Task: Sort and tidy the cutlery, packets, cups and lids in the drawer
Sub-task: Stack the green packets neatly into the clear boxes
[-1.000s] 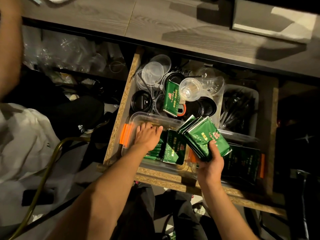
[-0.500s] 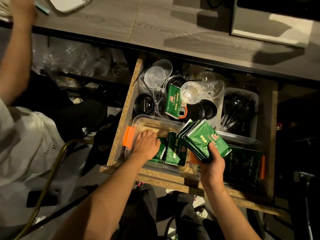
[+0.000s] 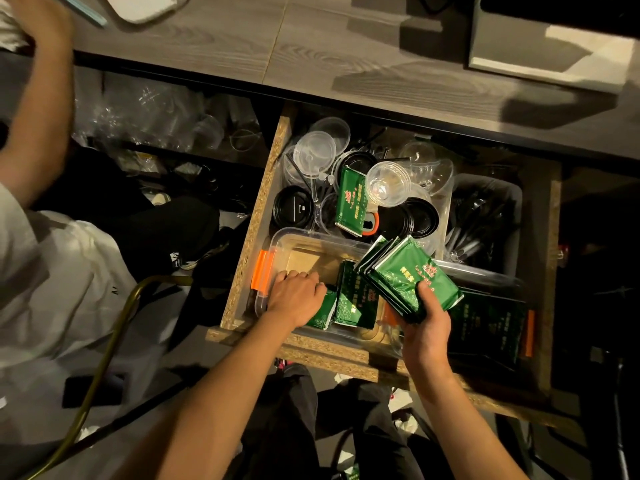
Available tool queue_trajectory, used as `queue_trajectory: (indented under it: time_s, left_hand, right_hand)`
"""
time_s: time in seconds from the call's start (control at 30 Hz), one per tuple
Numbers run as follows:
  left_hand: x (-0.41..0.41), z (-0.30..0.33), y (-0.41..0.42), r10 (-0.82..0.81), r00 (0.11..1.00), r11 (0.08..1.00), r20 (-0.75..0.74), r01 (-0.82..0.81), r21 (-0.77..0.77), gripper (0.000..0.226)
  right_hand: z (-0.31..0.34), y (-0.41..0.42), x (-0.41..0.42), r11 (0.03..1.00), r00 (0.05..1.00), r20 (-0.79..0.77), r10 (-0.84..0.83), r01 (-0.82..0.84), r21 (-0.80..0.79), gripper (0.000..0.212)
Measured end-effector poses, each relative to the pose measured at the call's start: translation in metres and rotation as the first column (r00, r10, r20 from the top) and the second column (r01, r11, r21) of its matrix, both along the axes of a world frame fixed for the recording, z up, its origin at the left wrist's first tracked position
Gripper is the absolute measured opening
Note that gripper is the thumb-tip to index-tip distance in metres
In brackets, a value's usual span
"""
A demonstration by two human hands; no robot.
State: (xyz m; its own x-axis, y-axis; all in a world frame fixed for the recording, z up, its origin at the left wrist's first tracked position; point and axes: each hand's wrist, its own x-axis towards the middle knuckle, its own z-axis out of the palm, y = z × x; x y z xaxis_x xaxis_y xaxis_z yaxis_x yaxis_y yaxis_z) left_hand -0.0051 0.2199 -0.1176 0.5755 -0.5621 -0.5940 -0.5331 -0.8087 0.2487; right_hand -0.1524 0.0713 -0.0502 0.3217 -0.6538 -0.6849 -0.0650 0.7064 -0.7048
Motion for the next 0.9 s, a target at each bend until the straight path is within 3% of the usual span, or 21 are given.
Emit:
queue_trajectory:
  time_s: [0.1,0.3,0.63,0.8,0.9]
  left_hand:
    - [-0.001,0.014,0.011,-0.022,0.994,0.998,-0.106,0.015,-0.065,0.043]
    - [0.021,0.022,0.013,-0.179,0.932,0.981,-0.314,0.195,0.02,0.089]
    - [0.03,0.003,-0.001,-0.127,0.952,0.988,-0.28,0.145,0.046,0.11]
    - [0.043,-0.003,-0.01,-0.191,0.932,0.966,-0.31,0.234,0.108,0.119]
    - [0.046,-0.003,-0.015,-0.205,0.938,0.963,-0.281,0.245,0.113,0.117]
  right_hand:
    - [0.003,0.0,0.002,1.0,1.0,-0.021,-0.011,0.011,0.013,0.058]
    - [0.001,-0.001,0.001,0.999,1.0,-0.007,-0.016,0.017,0.044,0.06]
    - [0.004,-0.005,0.002,1.0,1.0,0.003,-0.002,0.002,0.029,0.066]
    - [0.007,-0.008,0.004,0.999,1.0,0.028,0.011,-0.012,0.039,0.041]
    - [0.007,-0.007,0.004,0.999,1.0,0.008,-0.004,0.004,0.053,0.057]
